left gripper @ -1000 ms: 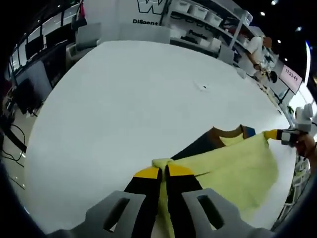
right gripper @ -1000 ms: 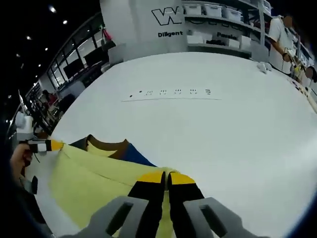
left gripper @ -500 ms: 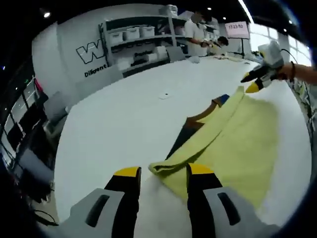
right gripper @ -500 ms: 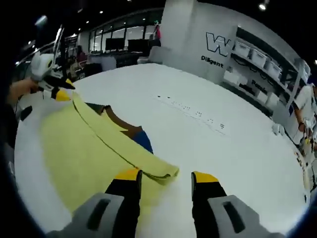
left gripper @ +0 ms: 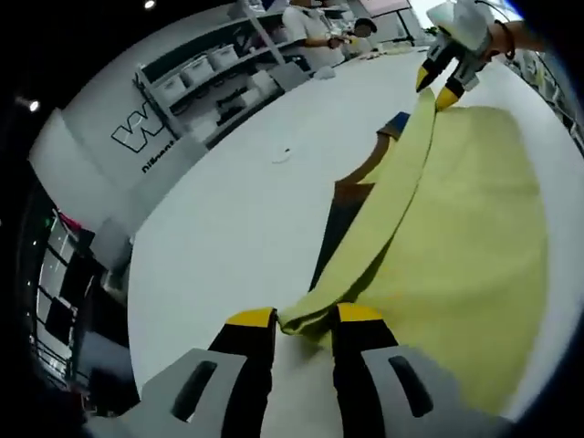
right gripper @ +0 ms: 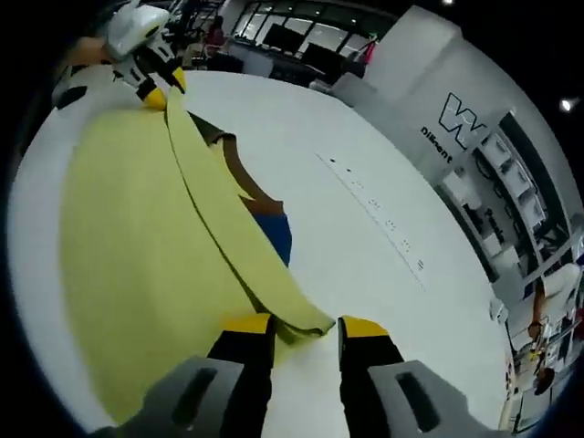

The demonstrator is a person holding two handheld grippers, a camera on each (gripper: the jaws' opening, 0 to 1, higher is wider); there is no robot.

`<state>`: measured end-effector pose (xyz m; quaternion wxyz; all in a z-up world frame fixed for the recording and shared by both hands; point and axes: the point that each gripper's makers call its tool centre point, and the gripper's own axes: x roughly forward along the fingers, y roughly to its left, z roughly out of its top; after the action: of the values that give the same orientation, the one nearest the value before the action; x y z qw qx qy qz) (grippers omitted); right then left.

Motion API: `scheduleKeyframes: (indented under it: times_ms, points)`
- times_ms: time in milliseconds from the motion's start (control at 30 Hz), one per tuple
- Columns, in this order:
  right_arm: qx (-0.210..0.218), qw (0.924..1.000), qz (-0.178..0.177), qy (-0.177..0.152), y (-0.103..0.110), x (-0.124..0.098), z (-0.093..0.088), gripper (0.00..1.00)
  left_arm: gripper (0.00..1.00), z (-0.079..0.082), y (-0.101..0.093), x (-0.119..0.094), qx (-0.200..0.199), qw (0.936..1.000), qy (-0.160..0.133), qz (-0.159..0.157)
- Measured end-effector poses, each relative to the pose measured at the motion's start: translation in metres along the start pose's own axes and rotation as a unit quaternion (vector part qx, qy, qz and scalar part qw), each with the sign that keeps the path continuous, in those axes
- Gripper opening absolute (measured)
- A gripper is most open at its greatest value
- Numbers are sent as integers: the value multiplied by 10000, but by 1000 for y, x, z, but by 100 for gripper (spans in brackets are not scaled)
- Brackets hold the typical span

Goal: Fold the garment on the visible template until the final outline fits inside the template.

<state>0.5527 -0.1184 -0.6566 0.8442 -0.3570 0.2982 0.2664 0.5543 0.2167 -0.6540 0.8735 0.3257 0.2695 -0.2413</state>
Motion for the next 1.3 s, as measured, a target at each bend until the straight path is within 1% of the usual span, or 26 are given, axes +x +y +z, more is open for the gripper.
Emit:
scheduleKeyframes:
  times_ms: [100, 133, 167, 200, 267, 300, 333, 367, 400, 433, 467, 500, 533, 567, 600, 633, 667, 733, 833, 900, 1000, 1033, 1067, 1100, 1167, 1300]
  points:
    - [352, 9993, -146, -43, -8, 7, 4, 13, 11, 2, 8, 7, -409, 9990, -33, 159]
    - [501, 9985, -201, -64, -11, 9, 5, 4, 6, 2, 6, 9, -612, 9981, -14, 78]
    - [554, 9982, -202, -76, -12, 10, 5, 0, 5, 2, 5, 11, -910, 9958, -7, 47]
    - [1070, 9942, -41, -108, -8, 14, 7, 0, 4, 3, 4, 14, -1422, 9898, -25, 28]
    - [1164, 9932, -83, 22, -11, 16, 2, 0, 4, 3, 0, 16, -1805, 9835, 9, -81]
    - [1235, 9923, -96, 65, -12, 18, 1, 0, 4, -1, 4, 17, -2023, 9793, 93, 40]
    - [1394, 9901, -119, 65, -12, 20, 0, 0, 4, -1, 3, 16, -2178, 9759, 105, 42]
    - [1600, 9870, -121, 116, -12, 22, -3, 0, 4, 2, 2, 17, -2535, 9673, 47, 37]
    - [1794, 9836, -129, 159, -12, 23, -5, 2, 4, 0, 3, 17, -2769, 9608, 100, 70]
    - [1951, 9805, -157, 163, -13, 23, -6, 3, 4, -1, 4, 17, -2855, 9583, 112, 99]
    - [2233, 9743, -242, 169, -16, 24, -9, 4, 5, -2, 4, 17, -3148, 9490, 132, 121]
    - [2537, 9667, -306, 165, -17, 23, -10, 6, 5, -3, 5, 18, -3252, 9453, 159, 167]
    - [2643, 9638, -325, 134, -18, 24, -10, 6, 6, -4, 5, 17, -3328, 9426, 182, 205]
    - [3239, 9456, -291, 13, -21, 25, -8, 7, 7, -4, 5, 17, -3593, 9328, 197, 179]
    - [3532, 9351, -289, 22, -22, 24, -9, 9, 7, -4, 6, 16, -3791, 9250, 185, 190]
    - [3684, 9292, -294, -12, -24, 24, -10, 10, 8, -3, 7, 16, -3854, 9224, 159, 209]
    - [3781, 9252, -330, -83, -27, 23, -10, 10, 8, -1, 10, 16, -3795, 9249, 105, 191]
    - [3769, 9257, -335, -39, -27, 22, -13, 10, 11, -2, 16, 15, -3858, 9220, 73, 311]
    - [3915, 9197, -298, -39, -22, 19, -14, 11, 14, -1, 13, 15, -3938, 9189, 86, 206]
    - [3978, 9171, -270, -14, -19, 16, -14, 14, 15, 0, 12, 13, -3885, 9212, 83, 193]
    - [4271, 9039, -184, -125, -15, 11, -9, 22, 20, 4, 10, 8, -3882, 9215, 51, 121]
    - [4444, 8953, -163, -251, -14, 8, -4, 26, 23, 8, 10, 5, -3891, 9212, -5, 67]
    - [4421, 8963, -135, -320, -13, 5, -1, 30, 26, 11, 12, 0, -3905, 9205, -47, 75]
    - [4452, 8946, -139, -346, -11, 0, 0, 36, 29, 13, 13, -2, -3901, 9207, -99, 69]
    - [4457, 8940, -111, -452, -9, -4, 4, 43, 32, 21, 14, -10, -3879, 9213, -269, 0]
    - [4568, 8876, 50, -589, 1, -18, 11, 48, 40, 28, 11, -25, -3820, 9234, -363, -91]
